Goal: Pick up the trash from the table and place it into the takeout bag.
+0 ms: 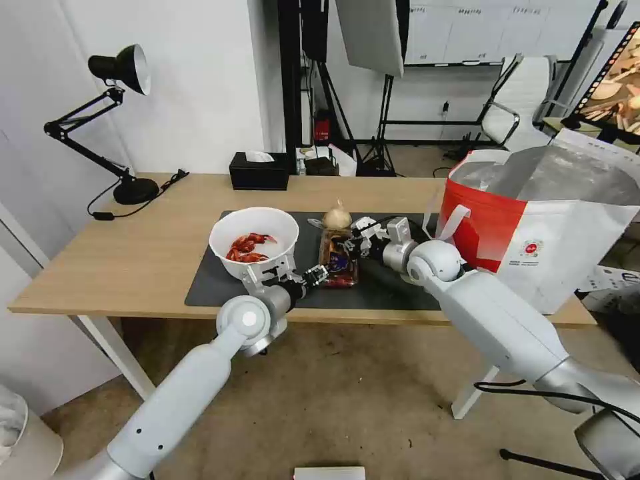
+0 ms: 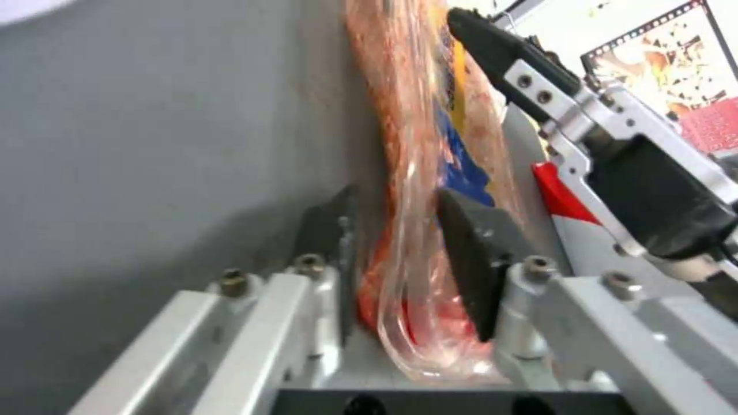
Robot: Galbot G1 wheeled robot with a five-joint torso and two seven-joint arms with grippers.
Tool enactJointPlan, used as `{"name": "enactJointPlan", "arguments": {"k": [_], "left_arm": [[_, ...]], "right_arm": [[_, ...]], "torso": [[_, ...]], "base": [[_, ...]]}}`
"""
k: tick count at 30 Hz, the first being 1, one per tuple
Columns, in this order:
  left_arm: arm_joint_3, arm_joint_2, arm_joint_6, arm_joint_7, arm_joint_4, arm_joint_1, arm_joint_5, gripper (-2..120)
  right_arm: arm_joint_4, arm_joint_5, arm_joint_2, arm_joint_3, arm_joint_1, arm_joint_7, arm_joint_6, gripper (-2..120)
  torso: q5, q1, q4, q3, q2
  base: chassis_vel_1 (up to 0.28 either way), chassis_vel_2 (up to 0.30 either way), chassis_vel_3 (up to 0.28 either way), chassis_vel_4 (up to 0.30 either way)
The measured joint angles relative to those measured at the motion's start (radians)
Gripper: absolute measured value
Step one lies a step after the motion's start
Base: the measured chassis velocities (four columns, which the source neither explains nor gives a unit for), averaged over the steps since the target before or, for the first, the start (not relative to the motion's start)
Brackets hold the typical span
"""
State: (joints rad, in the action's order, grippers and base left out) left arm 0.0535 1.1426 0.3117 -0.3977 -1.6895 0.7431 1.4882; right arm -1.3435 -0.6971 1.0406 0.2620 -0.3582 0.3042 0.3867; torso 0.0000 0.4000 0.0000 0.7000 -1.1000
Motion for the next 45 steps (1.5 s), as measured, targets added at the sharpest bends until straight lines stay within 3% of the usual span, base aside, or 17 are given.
{"name": "enactJointPlan", "arguments": {"k": [3, 6, 11, 14, 17, 20, 27, 32, 34, 37, 39, 40, 42, 45], "left_arm": [[-0.011, -0.001, -0.002, 0.011, 0.008, 0.005, -0.008, 9], [-0.015, -0.003, -0.003, 0.017, 0.001, 0.011, -0.009, 0], [-0.016, -0.003, -0.004, 0.026, -0.017, 0.021, -0.013, 0], [-0.016, -0.004, -0.01, 0.036, -0.045, 0.026, -0.016, 0], [-0.011, -0.009, -0.029, 0.058, -0.104, 0.023, -0.019, 0], [-0.011, -0.013, -0.038, 0.066, -0.14, 0.01, -0.026, 0], [-0.02, -0.043, -0.066, 0.078, -0.188, -0.035, -0.082, 0], [-0.039, -0.071, -0.081, 0.083, -0.192, -0.061, -0.098, 0], [-0.049, -0.094, -0.098, 0.083, -0.204, -0.089, -0.111, 0], [-0.045, -0.115, -0.111, 0.086, -0.212, -0.138, -0.131, 0], [-0.008, -0.131, -0.115, 0.094, -0.209, -0.22, -0.147, 0], [-0.008, -0.131, -0.115, 0.094, -0.209, -0.22, -0.147, 0], [0.057, -0.133, -0.12, 0.104, -0.184, -0.336, -0.17, 0], [0.12, -0.119, -0.13, 0.113, -0.147, -0.44, -0.203, 0]], "right_arm": [[-0.019, -0.058, -0.01, -0.013, -0.019, -0.021, 0.022, 0], [-0.031, -0.077, -0.026, -0.025, -0.033, -0.024, 0.024, 0], [-0.076, -0.137, -0.053, -0.058, -0.065, -0.029, 0.011, 0], [-0.135, -0.233, -0.078, -0.103, -0.099, -0.057, -0.041, 0], [-0.25, -0.372, -0.12, -0.187, -0.172, -0.153, -0.159, 0], [-0.345, -0.417, -0.159, -0.256, -0.244, -0.193, -0.213, 0], [-0.622, -0.432, -0.265, -0.5, -0.555, -0.209, -0.276, 26], [-0.727, -0.349, -0.287, -0.618, -0.733, -0.219, -0.294, 41], [-0.771, -0.229, -0.292, -0.66, -0.833, -0.256, -0.307, 53], [-0.795, -0.076, -0.285, -0.704, -0.911, -0.316, -0.322, 61], [-0.817, 0.056, -0.249, -0.756, -1.001, -0.367, -0.326, 72], [-0.817, 0.056, -0.249, -0.756, -1.001, -0.367, -0.326, 72], [-0.852, 0.178, -0.197, -0.809, -1.103, -0.419, -0.316, 82], [-0.88, 0.226, -0.165, -0.846, -1.183, -0.446, -0.291, 90]], "torso": [[0.0001, 0.0, 0.0, 0.0, 0.0], [0.0, 0.0, 0.0, 0.0, 0.0], [0.0002, 0.0, 0.0001, 0.0, 0.0], [0.0001, 0.0, 0.0002, 0.0, 0.0], [0.0002, 0.0, 0.0, 0.0, 0.0], [0.0002, 0.0, 0.0, 0.0, 0.0], [-0.0001, 0.0, -0.0004, 0.0, 0.0], [-0.0002, 0.0, -0.0001, 0.0, 0.0], [0.0, 0.0, -0.0001, 0.0, 0.0], [-0.0002, 0.0, 0.0006, 0.0, 0.0], [0.0, 0.0, 0.0003, 0.0, 0.0], [0.0, 0.0, 0.0003, 0.0, 0.0], [0.0002, 0.0, 0.0001, 0.0, 0.0], [0.0003, 0.0, 0.0, 0.0, 0.0]], "base": [[0.0, 0.0, 0.0, 0.0], [0.0, 0.0, 0.0, 0.0], [0.0, 0.0, 0.0, 0.0], [0.0, 0.0, 0.0, 0.0], [0.0, 0.0, 0.0, 0.0], [0.0, 0.0, 0.0, 0.0], [0.0, 0.0, 0.0, 0.0], [0.0, 0.0, 0.0, 0.0], [0.0, 0.0, 0.0, 0.0], [0.0, 0.0, 0.0, 0.0], [0.0, 0.0, 0.0, 0.0], [0.0, 0.0, 0.0, 0.0], [0.0, 0.0, 0.0, 0.0], [0.0, 0.0, 0.0, 0.0]]}}
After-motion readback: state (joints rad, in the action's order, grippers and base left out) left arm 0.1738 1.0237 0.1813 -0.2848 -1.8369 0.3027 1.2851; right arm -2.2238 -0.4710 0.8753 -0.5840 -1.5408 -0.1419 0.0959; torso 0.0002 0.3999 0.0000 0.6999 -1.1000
